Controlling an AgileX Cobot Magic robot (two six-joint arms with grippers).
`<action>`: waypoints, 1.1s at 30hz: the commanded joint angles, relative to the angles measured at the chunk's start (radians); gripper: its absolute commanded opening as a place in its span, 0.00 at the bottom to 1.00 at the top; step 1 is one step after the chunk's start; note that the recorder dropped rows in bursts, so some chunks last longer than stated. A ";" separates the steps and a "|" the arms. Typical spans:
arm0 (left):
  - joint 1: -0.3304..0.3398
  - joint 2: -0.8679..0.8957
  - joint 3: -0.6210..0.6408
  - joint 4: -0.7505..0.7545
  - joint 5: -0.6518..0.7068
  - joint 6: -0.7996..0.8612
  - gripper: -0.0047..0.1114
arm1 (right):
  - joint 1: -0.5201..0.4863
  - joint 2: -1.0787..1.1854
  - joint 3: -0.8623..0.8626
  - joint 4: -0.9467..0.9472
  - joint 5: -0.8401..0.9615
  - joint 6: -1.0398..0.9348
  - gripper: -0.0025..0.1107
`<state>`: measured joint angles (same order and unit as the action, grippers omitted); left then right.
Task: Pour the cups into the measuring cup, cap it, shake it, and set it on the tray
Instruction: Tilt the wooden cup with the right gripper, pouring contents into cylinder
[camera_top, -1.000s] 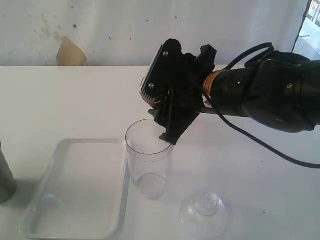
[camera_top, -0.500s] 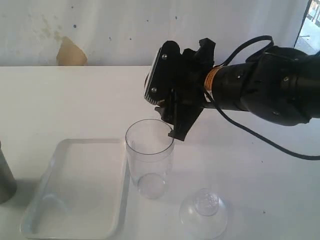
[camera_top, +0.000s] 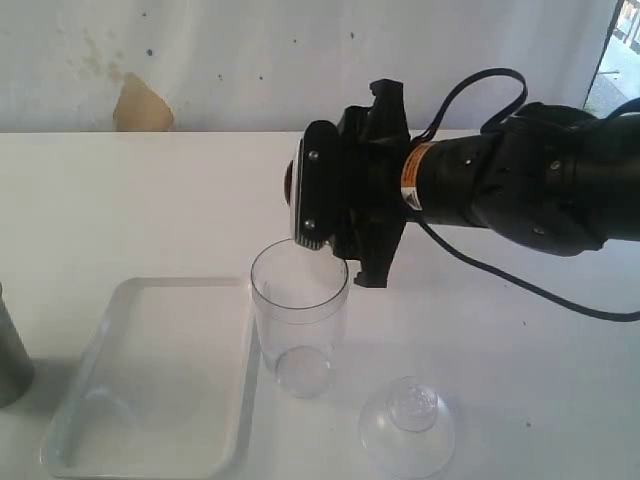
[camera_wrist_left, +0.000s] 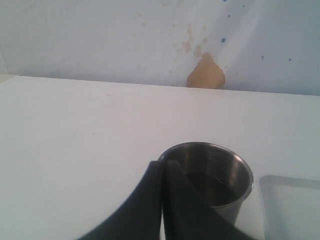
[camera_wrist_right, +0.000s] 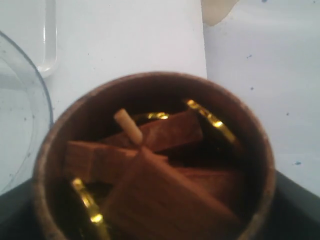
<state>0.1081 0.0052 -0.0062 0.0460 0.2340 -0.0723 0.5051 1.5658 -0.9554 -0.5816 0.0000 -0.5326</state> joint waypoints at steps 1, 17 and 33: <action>0.000 -0.005 0.006 -0.005 0.000 0.003 0.04 | -0.006 -0.004 -0.009 0.001 -0.029 -0.101 0.02; 0.000 -0.005 0.006 -0.005 0.000 0.003 0.04 | -0.006 -0.011 -0.009 0.001 -0.107 -0.269 0.02; 0.000 -0.005 0.006 -0.005 0.000 0.003 0.04 | -0.006 -0.011 -0.009 0.001 -0.121 -0.569 0.02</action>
<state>0.1081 0.0052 -0.0062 0.0460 0.2340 -0.0723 0.5051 1.5658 -0.9554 -0.5816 -0.0901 -1.0661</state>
